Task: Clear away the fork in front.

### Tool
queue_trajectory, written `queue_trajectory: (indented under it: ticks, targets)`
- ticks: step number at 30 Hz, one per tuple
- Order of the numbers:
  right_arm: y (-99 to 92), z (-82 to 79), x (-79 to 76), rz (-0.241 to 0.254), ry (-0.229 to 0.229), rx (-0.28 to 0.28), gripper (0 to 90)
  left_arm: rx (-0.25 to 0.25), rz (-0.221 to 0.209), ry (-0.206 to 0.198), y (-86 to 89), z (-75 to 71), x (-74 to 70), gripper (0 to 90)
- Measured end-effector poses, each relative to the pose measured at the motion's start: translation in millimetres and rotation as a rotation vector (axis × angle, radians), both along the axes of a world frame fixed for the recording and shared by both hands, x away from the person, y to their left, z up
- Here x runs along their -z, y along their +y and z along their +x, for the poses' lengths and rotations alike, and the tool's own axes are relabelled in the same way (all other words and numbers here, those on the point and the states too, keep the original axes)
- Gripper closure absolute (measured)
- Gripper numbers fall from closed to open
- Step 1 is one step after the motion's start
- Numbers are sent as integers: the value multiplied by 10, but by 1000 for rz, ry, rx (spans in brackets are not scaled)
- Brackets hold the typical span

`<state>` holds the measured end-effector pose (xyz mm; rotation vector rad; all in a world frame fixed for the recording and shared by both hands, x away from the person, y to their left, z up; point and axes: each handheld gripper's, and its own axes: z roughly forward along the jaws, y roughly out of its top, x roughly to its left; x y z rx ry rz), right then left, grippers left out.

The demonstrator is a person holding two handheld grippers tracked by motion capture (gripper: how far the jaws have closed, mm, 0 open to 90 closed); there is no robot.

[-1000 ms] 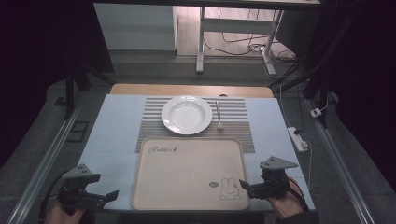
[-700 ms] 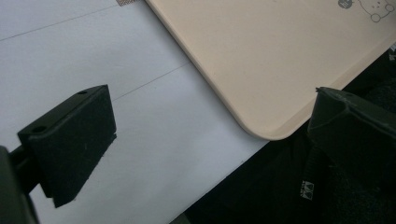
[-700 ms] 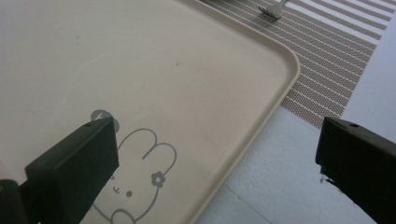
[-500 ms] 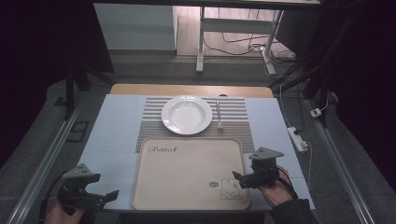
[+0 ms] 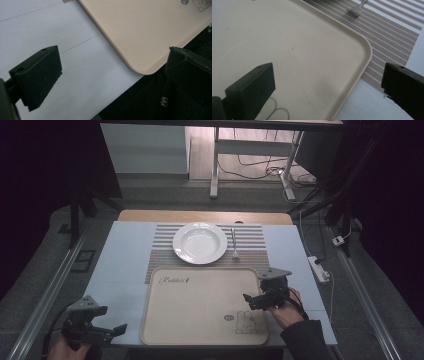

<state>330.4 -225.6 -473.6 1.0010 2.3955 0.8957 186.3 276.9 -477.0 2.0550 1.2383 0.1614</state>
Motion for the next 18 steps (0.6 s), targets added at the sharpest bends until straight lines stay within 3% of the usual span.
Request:
queue_trajectory:
  ticks: [18]
  targets:
    - [240,510,15,-84,-34,35,3,2,3,4,-3,4,2,8]
